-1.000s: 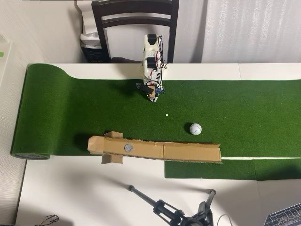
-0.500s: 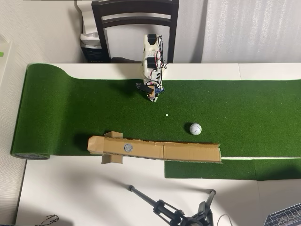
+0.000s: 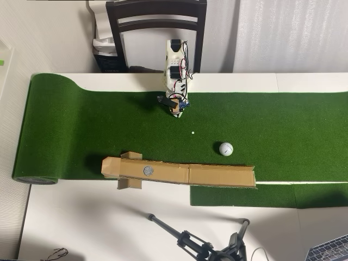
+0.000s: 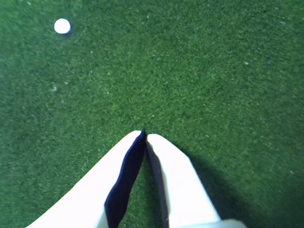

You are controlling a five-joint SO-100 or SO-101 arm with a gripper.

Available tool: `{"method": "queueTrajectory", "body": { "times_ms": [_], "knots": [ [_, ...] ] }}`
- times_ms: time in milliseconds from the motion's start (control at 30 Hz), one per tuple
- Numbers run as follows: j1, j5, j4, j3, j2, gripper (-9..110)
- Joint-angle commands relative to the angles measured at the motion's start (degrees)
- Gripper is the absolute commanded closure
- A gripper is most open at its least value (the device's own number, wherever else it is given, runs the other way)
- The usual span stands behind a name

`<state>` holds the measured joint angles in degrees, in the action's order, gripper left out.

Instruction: Pick up the golf ball and place it on the gray mark at the back.

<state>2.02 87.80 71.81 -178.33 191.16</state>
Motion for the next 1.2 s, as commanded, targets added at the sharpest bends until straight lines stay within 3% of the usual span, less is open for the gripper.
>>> {"method": "queueTrajectory", "body": {
  "times_ms": [0, 1167],
  "knots": [
    [0.09, -0.09, -0.44, -4.92, 5.19, 101],
    [-1.49, 0.44, -0.62, -4.92, 5.19, 101]
  ]
}}
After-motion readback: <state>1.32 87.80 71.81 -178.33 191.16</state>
